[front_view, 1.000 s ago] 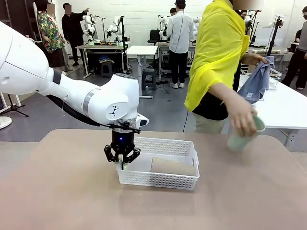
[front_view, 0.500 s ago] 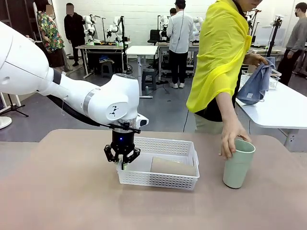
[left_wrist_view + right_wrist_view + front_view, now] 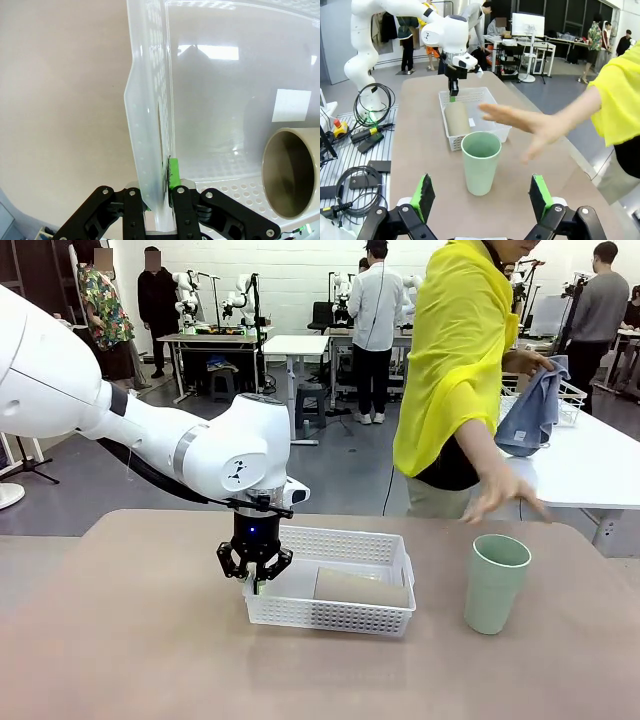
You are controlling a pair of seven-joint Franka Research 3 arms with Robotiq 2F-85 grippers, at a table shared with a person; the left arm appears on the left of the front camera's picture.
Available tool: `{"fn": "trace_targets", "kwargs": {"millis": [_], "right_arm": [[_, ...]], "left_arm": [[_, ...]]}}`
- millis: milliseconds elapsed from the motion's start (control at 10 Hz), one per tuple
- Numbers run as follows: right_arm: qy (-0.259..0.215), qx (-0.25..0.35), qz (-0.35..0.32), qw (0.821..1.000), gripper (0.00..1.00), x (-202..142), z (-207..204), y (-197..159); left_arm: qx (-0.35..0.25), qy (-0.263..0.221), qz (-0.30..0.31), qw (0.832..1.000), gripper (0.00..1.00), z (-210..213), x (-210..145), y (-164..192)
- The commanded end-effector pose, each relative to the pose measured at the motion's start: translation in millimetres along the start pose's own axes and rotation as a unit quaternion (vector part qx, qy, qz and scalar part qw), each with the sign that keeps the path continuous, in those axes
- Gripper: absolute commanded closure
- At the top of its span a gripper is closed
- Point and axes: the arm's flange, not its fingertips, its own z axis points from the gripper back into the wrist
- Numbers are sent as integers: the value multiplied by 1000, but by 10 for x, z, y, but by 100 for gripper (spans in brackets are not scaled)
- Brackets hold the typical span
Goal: Clean and organize the cups into the basket.
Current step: Pick up the Reusable plastic cup from the right side of the table and stack it inside the Organizing basket in the center of the table.
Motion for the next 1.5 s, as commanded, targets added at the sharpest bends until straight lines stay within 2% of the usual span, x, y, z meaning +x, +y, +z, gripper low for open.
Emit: {"fn": "trace_targets", "kwargs": {"millis": [0, 400, 500, 600, 800, 1200, 1400], "right_arm": [[-9, -13, -9, 1000, 0, 18, -52, 17], [0, 1, 0, 1000, 0, 2, -5, -1], [42, 54, -8, 998, 0, -266, -284, -10], [63, 80, -16, 995, 0, -500, -532, -56], [85, 125, -27, 988, 0, -767, -931, -76], [97, 168, -38, 980, 0, -1149, -1557, -48], [92, 147, -41, 984, 0, -1169, -1659, -42]], "left_arm": [[4, -4, -7, 1000, 97, -4, 10, 7], [4, -4, -7, 1000, 97, -4, 10, 7], [4, -4, -7, 1000, 97, -4, 10, 7], [4, -4, -7, 1000, 97, -4, 10, 7], [4, -4, -7, 1000, 97, -4, 10, 7], [4, -4, -7, 1000, 97, -4, 10, 7], [4, -4, -7, 1000, 97, -4, 10, 7]]}}
